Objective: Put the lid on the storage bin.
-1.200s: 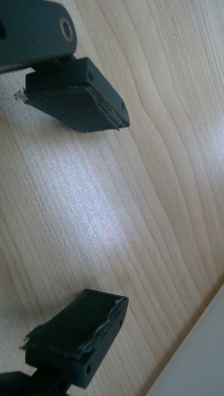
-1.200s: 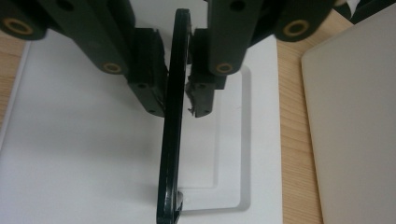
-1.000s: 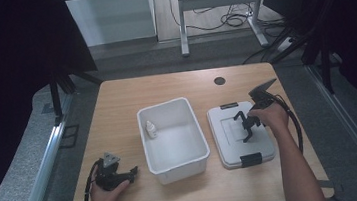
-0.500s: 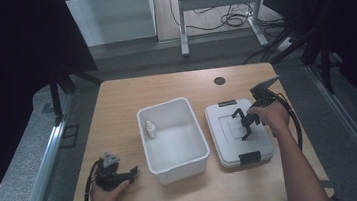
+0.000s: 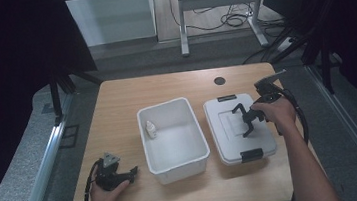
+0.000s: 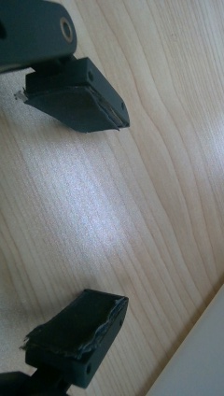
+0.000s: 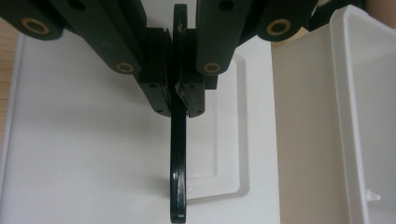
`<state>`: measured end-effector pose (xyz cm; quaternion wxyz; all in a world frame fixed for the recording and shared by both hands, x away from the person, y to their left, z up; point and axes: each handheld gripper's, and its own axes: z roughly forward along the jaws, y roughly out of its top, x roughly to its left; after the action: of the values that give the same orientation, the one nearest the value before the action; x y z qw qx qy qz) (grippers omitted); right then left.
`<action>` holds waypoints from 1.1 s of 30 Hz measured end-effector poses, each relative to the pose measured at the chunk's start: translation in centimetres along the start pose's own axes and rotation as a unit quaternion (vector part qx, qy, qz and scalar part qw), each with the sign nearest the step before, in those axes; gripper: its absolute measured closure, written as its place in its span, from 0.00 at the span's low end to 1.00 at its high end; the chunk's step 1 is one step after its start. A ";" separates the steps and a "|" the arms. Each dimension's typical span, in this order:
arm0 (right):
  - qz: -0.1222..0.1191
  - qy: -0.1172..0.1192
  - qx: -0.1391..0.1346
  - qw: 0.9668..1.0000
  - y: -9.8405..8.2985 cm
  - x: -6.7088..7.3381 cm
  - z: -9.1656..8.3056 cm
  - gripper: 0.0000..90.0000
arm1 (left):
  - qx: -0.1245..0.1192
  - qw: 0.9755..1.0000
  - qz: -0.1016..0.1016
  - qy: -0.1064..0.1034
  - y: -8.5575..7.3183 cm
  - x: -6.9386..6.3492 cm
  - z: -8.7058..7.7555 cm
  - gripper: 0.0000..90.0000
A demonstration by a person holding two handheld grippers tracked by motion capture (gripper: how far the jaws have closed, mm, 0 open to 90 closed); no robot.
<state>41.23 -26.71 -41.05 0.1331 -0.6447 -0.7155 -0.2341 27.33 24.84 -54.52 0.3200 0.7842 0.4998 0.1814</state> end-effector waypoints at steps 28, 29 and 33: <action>-0.007 0.029 -0.024 0.999 -0.6 0.9 -2.5 0.94 | -0.001 1.000 -0.001 0.000 0.0 0.0 0.0 0.15; -0.007 0.029 -0.024 0.999 -0.6 0.9 -2.5 0.94 | -0.001 1.000 -0.001 0.000 0.0 0.0 0.0 0.15; -0.009 0.033 -0.027 0.999 -0.7 1.3 -3.0 0.94 | -0.001 1.000 -0.001 0.000 0.0 0.0 0.0 0.15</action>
<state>40.07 -27.13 -37.96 0.1369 -0.6335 -0.7101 -0.2752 27.33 24.83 -54.53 0.3208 0.7832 0.5006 0.1818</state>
